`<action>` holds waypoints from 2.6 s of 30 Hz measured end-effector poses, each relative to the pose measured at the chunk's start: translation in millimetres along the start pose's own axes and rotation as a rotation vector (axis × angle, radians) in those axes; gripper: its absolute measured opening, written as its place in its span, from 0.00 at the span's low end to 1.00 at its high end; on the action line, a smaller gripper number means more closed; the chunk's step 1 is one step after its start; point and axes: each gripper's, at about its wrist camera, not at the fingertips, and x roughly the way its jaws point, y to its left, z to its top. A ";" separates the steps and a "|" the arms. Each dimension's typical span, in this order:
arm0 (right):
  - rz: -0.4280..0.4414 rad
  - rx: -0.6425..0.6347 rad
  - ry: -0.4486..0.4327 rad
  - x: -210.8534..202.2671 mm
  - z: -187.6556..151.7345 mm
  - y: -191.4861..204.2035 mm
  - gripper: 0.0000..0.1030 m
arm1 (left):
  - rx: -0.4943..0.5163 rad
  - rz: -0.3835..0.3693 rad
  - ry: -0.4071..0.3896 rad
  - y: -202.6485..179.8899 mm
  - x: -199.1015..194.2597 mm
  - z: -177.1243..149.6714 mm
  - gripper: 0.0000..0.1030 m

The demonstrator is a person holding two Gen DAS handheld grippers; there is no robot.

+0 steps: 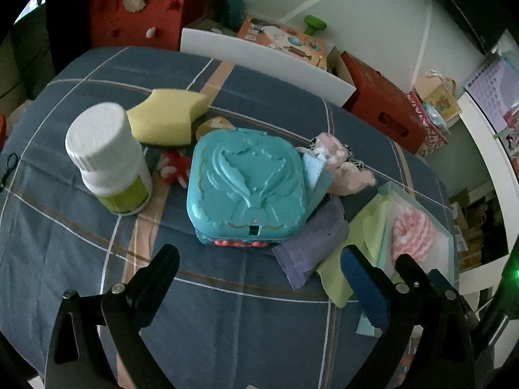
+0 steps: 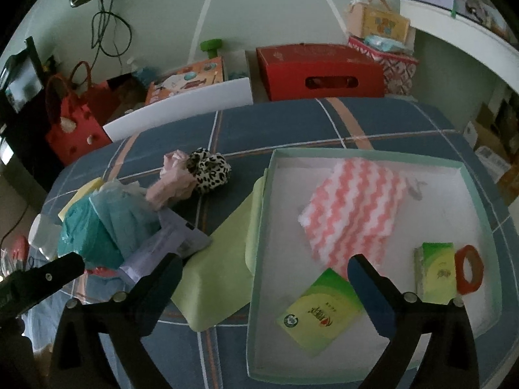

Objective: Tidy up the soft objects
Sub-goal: 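Move both grippers back from the tray toward the remaining pile, then reach the right gripper to the purple snack packet and close on it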

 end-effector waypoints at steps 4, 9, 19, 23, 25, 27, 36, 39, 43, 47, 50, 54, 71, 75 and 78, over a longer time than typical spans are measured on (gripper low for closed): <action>0.009 -0.041 0.025 1.6 1.1 5.7 1.00 | 0.014 -0.014 -0.011 -1.9 -3.6 0.5 0.97; 0.018 -0.057 0.059 3.2 2.3 5.7 1.00 | 0.012 -0.029 -0.015 -0.6 -5.7 2.1 0.97; 0.070 -0.085 0.131 2.6 10.4 2.4 1.00 | -0.007 -0.041 -0.040 7.9 -13.7 5.0 0.97; 0.067 -0.162 0.154 0.4 19.3 17.7 1.00 | -0.011 -0.037 -0.022 10.2 -14.4 5.2 0.97; 0.063 -0.219 0.161 -0.7 22.1 28.2 1.00 | -0.021 -0.022 0.007 13.5 -10.8 5.0 0.97; 0.066 -0.268 0.181 0.2 24.7 38.2 1.00 | -0.039 -0.019 0.030 19.4 -7.8 5.3 0.97; 0.113 -0.343 0.256 17.0 21.9 71.3 1.00 | -0.090 0.011 0.081 34.6 -0.2 4.0 0.97; 0.122 -0.349 0.264 23.9 17.0 79.6 1.00 | -0.130 0.004 0.103 42.6 3.9 3.1 0.97; 0.105 -0.377 0.257 31.0 9.8 91.4 1.00 | -0.137 0.025 0.105 47.9 4.1 2.1 0.97; 0.097 -0.423 0.263 39.3 -1.0 106.7 1.00 | -0.154 0.043 0.110 53.4 4.1 2.5 0.97; 0.086 -0.448 0.269 46.2 -8.6 115.8 1.00 | -0.181 0.039 0.104 60.5 2.2 4.1 0.97; 0.062 -0.473 0.264 53.5 -17.0 126.6 1.00 | -0.210 0.043 0.100 67.1 1.3 4.9 0.97; -0.217 -0.489 0.083 61.3 -33.9 141.9 0.97 | -0.216 0.103 0.111 71.8 8.3 3.8 0.97; -0.249 -0.484 0.060 53.6 -37.3 142.0 0.85 | -0.215 0.097 0.117 72.9 9.8 3.3 0.97; -0.257 -0.447 0.040 45.4 -36.0 137.3 0.79 | -0.211 0.090 0.116 72.3 9.6 3.7 0.97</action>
